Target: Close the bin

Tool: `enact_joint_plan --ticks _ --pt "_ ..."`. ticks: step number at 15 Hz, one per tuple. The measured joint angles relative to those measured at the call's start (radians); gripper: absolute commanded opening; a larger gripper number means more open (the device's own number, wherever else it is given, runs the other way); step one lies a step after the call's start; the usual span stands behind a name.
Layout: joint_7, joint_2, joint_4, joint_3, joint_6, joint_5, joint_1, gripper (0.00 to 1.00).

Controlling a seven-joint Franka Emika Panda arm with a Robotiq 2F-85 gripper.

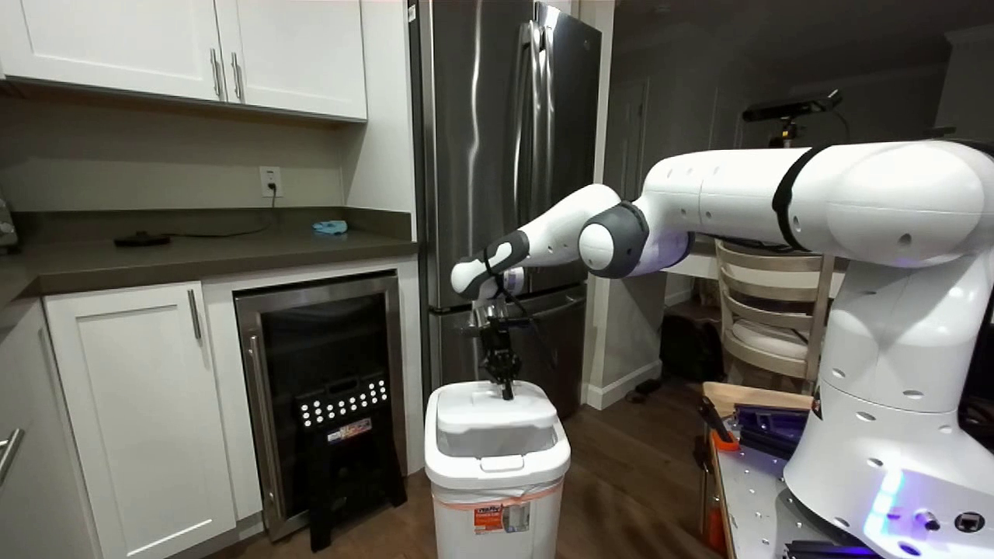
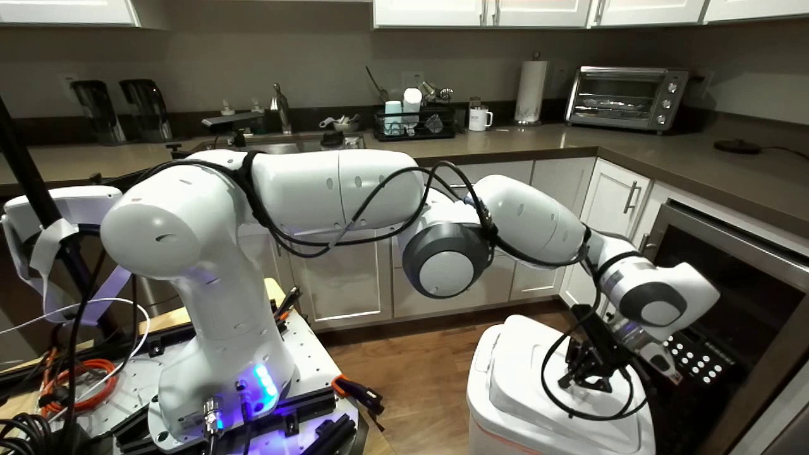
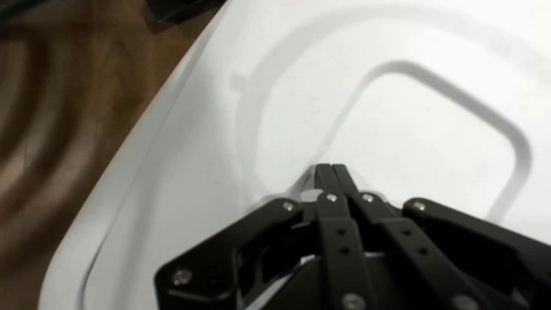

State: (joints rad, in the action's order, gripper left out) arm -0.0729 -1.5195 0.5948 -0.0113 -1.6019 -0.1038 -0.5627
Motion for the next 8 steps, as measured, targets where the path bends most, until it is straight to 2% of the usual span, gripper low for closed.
enact_joint_plan --ticks 3,8 --pt "0.000 0.003 0.114 0.012 -0.022 -0.061 -0.013 0.03" --pt "-0.002 0.031 0.156 0.020 -0.005 -0.075 0.004 0.02"
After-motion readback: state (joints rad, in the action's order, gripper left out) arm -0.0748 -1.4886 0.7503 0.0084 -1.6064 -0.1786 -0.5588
